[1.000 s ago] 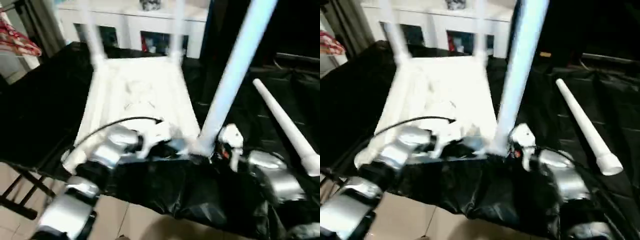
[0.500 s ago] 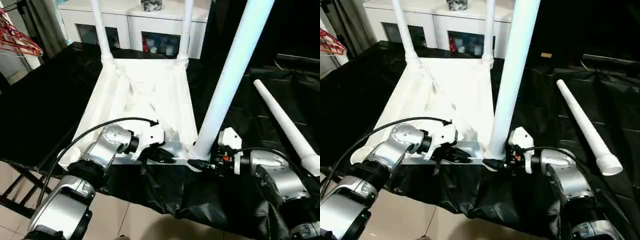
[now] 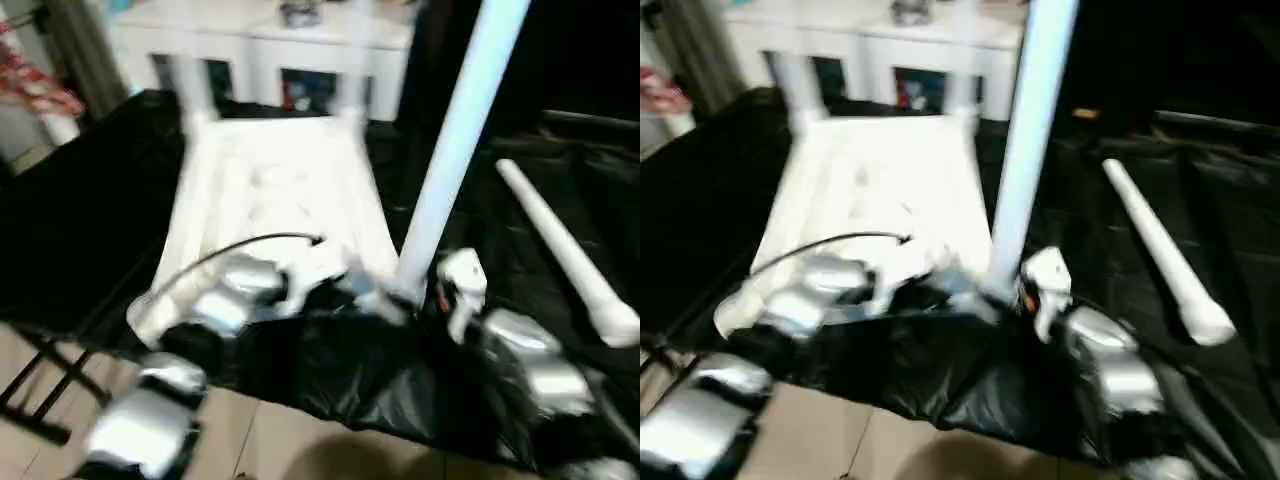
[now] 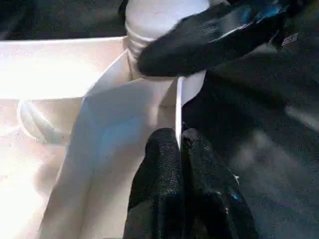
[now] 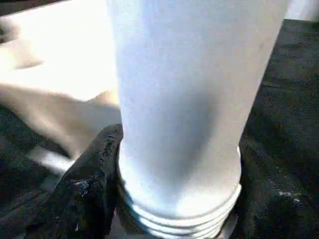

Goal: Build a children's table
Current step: Rotate leg to tighten

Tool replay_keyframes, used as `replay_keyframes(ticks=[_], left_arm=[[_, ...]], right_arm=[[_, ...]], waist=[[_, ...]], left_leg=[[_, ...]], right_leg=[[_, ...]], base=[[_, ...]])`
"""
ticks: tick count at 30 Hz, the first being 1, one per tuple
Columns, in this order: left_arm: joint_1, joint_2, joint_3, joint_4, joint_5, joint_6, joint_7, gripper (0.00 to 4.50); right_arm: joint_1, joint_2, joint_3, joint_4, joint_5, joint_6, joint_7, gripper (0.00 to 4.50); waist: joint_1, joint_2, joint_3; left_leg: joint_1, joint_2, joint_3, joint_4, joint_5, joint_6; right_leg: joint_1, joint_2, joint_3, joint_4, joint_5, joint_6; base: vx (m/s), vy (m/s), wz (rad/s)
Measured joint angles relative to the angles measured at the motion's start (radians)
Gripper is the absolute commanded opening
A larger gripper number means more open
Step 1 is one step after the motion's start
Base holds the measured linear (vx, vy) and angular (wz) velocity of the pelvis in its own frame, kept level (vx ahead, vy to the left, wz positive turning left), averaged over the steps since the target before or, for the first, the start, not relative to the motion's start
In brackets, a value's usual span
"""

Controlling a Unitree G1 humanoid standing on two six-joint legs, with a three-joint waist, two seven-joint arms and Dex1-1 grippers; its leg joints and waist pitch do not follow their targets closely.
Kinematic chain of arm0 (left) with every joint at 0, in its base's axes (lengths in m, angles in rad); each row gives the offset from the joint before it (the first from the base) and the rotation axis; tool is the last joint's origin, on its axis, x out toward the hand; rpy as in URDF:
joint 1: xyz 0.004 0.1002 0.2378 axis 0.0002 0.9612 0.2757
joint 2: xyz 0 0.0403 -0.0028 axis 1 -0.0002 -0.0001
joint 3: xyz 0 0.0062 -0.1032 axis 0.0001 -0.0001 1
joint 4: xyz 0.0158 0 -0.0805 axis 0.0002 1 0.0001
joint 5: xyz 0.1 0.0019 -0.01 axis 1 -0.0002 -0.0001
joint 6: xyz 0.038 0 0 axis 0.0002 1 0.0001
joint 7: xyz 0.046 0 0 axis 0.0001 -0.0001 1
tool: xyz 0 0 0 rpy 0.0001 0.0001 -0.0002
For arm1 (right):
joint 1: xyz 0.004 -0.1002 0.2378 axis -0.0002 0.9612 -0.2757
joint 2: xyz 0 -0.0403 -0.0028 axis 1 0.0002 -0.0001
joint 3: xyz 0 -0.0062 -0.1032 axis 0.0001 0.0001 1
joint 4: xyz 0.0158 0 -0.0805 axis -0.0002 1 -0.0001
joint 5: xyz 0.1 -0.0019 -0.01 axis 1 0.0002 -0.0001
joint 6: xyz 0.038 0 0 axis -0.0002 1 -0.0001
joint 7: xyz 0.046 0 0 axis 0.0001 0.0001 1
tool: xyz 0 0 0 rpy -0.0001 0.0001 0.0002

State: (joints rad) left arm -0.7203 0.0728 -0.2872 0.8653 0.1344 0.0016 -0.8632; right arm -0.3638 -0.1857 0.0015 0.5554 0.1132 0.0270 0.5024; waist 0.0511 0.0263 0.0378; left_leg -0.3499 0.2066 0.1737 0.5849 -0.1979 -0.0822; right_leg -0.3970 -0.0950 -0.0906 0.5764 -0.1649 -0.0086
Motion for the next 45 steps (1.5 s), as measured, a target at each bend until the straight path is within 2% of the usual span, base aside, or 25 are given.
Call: replay_keyframes(ticks=[4,6,10,14,23,28,30,31,33,37,39,45], left_arm=[[-0.002,-0.03,-0.004,0.007,0.029,0.004,0.089,0.0],[-0.002,-0.042,-0.003,0.007,0.039,0.007,0.116,0.0],[-0.002,-0.042,-0.002,0.0,0.037,0.012,0.104,0.0],[0.006,-0.017,-0.004,-0.03,0.028,0.013,0.032,0.0],[0.041,0.07,-0.015,-0.106,-0.043,0.012,-0.213,0.0],[0.042,0.121,-0.017,-0.113,-0.064,0.007,-0.34,0.0],[0.042,0.139,-0.024,-0.115,-0.066,-0.003,-0.376,0.0],[0.042,0.146,-0.026,-0.115,-0.069,-0.006,-0.39,0.0],[0.042,0.154,-0.027,-0.115,-0.071,-0.009,-0.402,0.0],[0.042,0.172,-0.029,-0.115,-0.073,-0.016,-0.429,0.0],[0.042,0.181,-0.029,-0.116,-0.075,-0.02,-0.444,0.0],[0.042,0.182,-0.031,-0.116,-0.079,-0.021,-0.452,0.0]], right_arm=[[-0.044,0.044,-0.013,0.059,-0.03,-0.02,-0.12,2.72],[-0.063,0.06,-0.018,0.091,-0.04,-0.04,-0.159,3.42],[-0.06,0.069,-0.024,0.093,-0.044,-0.058,-0.153,3.54],[-0.047,0.04,-0.005,0.073,-0.046,-0.062,-0.083,3.92],[0.012,-0.081,0.045,-0.004,0.02,-0.089,0.256,3.92],[0.034,-0.182,0.106,-0.068,0.047,-0.055,0.485,3.92],[0.033,-0.205,0.117,-0.076,0.054,-0.042,0.551,3.76],[0.03,-0.21,0.121,-0.077,0.056,-0.037,0.568,3.76],[0.028,-0.214,0.125,-0.078,0.057,-0.033,0.587,3.42],[0.021,-0.223,0.134,-0.08,0.066,-0.026,0.62,3.26],[0.02,-0.225,0.143,-0.085,0.069,-0.018,0.631,2.94],[0.027,-0.225,0.144,-0.103,0.07,-0.008,0.637,2.78]], waist=[[-0.009,0.001,0.0],[-0.014,0.001,0.0],[-0.016,0.001,0.0],[-0.015,0.001,0.0],[0.009,0.002,-0.001],[0.026,0.001,0.0],[0.035,0.001,0.0],[0.037,0.001,0.0],[0.039,0.0,0.0],[0.039,-0.001,0.001],[0.039,-0.001,0.001],[0.04,0.0,0.001]], left_leg=[[0.0,0.0,-0.002,-0.001,0.0,0.0],[-0.001,0.0,-0.002,-0.001,0.0,0.0],[-0.002,0.0,-0.002,-0.001,0.0,0.0],[-0.002,0.0,-0.002,-0.003,0.0,0.0],[-0.004,0.001,-0.001,-0.007,0.003,0.006],[-0.002,0.001,0.001,-0.005,0.003,0.006],[-0.001,0.002,0.001,-0.005,0.002,0.005],[-0.001,0.002,0.001,-0.005,0.002,0.005],[-0.001,0.002,0.001,-0.005,0.002,0.003],[-0.001,0.002,0.001,-0.005,0.002,0.004],[-0.002,0.002,0.001,-0.005,0.003,0.005],[-0.002,0.002,0.001,-0.005,0.003,0.005]], right_leg=[[0.0,0.0,-0.002,0.0,0.0,0.0],[-0.001,0.0,-0.002,0.0,0.0,0.0],[0.0,0.0,-0.002,0.0,0.0,0.0],[-0.001,0.0,-0.002,0.001,0.001,0.0],[-0.004,0.001,-0.002,0.001,-0.001,-0.004],[-0.004,0.001,-0.002,0.002,-0.001,-0.004],[-0.004,0.001,-0.002,0.003,-0.001,-0.004],[-0.004,0.001,-0.002,0.003,-0.001,-0.004],[-0.004,0.001,-0.002,0.003,-0.001,-0.004],[-0.004,0.001,-0.002,0.003,-0.001,-0.004],[-0.004,0.001,-0.002,0.003,-0.001,-0.004],[-0.004,0.001,-0.002,0.003,-0.001,-0.004]], base=[[0.0,0.0,0.0],[0.0,0.0,0.0],[0.0,0.0,0.0],[0.0,0.0,0.0],[0.0,0.0,0.0],[0.0,0.0,0.0],[0.0,0.0,0.0],[0.0,0.0,0.0],[0.0,0.0,0.0],[0.0,0.0,0.0],[0.0,0.0,0.0],[0.0,0.0,0.0]])
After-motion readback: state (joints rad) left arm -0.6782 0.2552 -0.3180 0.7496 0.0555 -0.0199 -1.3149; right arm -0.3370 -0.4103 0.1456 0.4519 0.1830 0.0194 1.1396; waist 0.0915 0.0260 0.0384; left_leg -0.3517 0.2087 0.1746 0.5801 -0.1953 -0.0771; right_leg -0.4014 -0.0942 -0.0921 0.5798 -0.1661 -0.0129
